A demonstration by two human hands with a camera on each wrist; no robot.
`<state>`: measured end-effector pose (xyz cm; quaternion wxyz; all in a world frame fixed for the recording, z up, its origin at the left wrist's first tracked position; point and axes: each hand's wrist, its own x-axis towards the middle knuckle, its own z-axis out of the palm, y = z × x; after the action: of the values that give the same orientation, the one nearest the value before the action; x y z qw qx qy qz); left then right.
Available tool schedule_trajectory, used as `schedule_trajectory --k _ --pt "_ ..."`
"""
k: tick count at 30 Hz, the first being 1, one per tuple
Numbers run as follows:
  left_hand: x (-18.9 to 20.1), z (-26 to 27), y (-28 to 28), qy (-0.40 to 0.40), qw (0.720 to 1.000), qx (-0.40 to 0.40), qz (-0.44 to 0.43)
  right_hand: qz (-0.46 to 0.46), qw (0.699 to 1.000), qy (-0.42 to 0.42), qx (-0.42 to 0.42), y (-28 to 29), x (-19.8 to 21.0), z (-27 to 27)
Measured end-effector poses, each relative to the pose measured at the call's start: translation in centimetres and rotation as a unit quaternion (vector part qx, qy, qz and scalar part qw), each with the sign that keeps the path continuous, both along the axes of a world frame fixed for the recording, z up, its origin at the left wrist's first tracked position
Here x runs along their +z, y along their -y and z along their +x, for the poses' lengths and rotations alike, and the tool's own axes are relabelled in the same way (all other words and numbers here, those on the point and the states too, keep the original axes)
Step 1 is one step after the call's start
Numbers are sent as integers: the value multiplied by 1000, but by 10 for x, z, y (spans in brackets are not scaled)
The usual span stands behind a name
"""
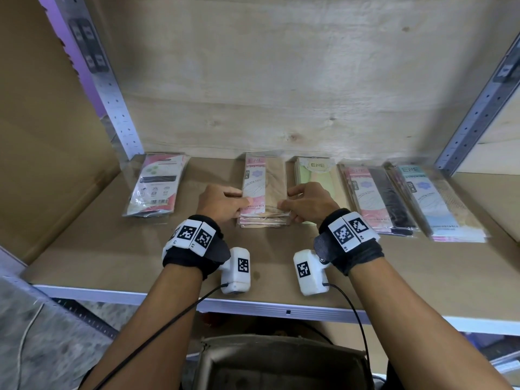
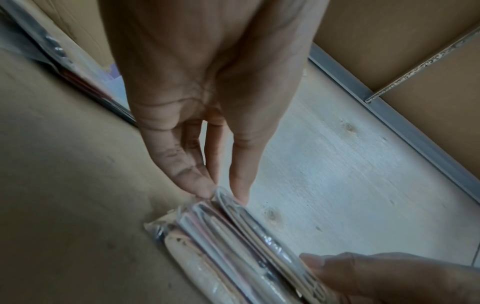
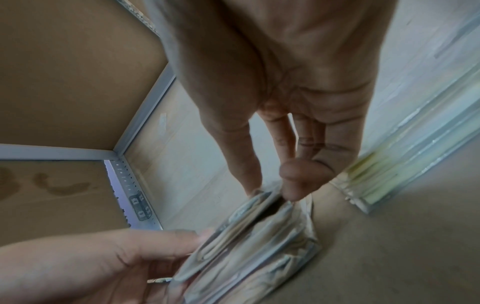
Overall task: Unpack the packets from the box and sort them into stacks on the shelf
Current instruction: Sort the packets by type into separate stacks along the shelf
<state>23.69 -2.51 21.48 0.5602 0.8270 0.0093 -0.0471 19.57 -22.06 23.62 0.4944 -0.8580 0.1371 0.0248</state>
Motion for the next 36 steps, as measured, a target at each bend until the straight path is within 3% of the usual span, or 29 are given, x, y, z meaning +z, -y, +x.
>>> schedule_trajectory --k 9,12,17,22,27,36 --pt "18 -4 -35 21 998 49 15 -106 990 90 -35 -1 20 -5" --pt "26 -3 -63 36 994 102 9 -88 983 157 -24 -12 31 -9" --pt "37 1 -113 64 981 181 40 -56 981 180 55 -53 43 0" --pt "42 4 -156 57 974 205 73 4 984 107 140 -116 39 23" --pt "40 3 -180 7 978 174 113 65 981 11 182 -173 23 55" --pt "25 -2 -187 -103 983 149 -30 115 983 -56 134 -211 -7 68"
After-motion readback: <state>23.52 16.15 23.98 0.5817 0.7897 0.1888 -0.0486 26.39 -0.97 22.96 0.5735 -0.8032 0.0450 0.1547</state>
